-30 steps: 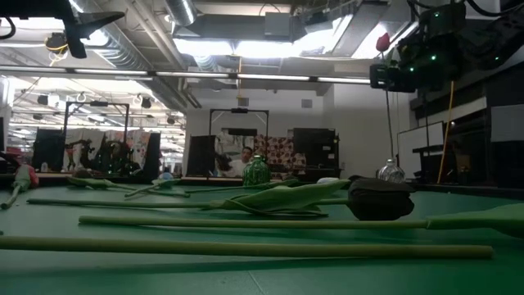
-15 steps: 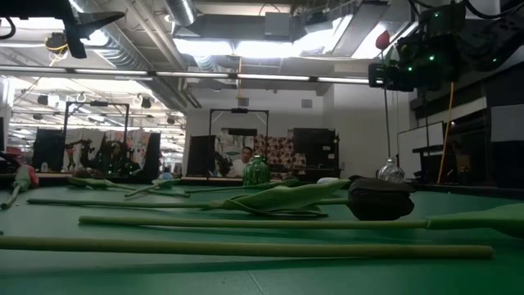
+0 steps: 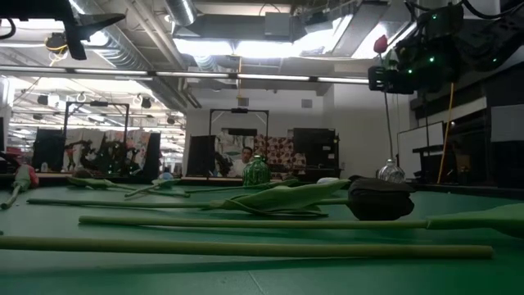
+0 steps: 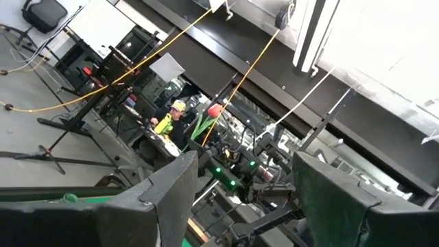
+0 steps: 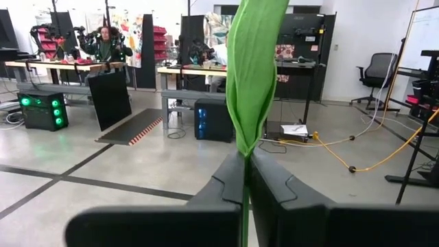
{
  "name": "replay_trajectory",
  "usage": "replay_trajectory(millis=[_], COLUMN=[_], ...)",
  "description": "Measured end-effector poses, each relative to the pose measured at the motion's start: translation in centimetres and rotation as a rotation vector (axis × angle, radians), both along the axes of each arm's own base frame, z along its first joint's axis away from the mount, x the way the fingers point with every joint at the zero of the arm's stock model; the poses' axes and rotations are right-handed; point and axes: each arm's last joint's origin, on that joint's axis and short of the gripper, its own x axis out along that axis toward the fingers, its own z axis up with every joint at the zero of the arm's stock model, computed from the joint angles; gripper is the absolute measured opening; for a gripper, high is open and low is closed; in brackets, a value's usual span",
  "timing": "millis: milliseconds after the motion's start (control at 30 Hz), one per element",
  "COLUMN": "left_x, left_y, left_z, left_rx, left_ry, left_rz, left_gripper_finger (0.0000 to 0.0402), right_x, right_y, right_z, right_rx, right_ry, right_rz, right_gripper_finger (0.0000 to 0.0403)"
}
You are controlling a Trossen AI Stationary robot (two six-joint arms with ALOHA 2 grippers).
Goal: Sort flowers into vase by color
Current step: Put the pink tulip into the top transparent vase
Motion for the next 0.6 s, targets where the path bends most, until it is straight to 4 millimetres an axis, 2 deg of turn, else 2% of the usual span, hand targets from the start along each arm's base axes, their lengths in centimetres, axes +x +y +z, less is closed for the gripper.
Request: replay_trajectory(millis=[233, 600], left_x=[0.0, 0.1], left_y=[0.0, 0.0], left_z=[0.0, -0.2], left_rx=[-0.011, -0.007], left_ry=[-0.005, 0.011], left_rz=[-0.004, -0.006], left_gripper_finger=[0.0233, 0.0233], right_x=[0.0, 0.2], right_y=[-1.0, -1.1], right_z=[-0.9, -1.1], right_rx=[0.036, 0.049], right_ry=[-0.025, -0.016], right_rz=[-0.001, 0.01], right_gripper_finger=[0.0007, 0.0007])
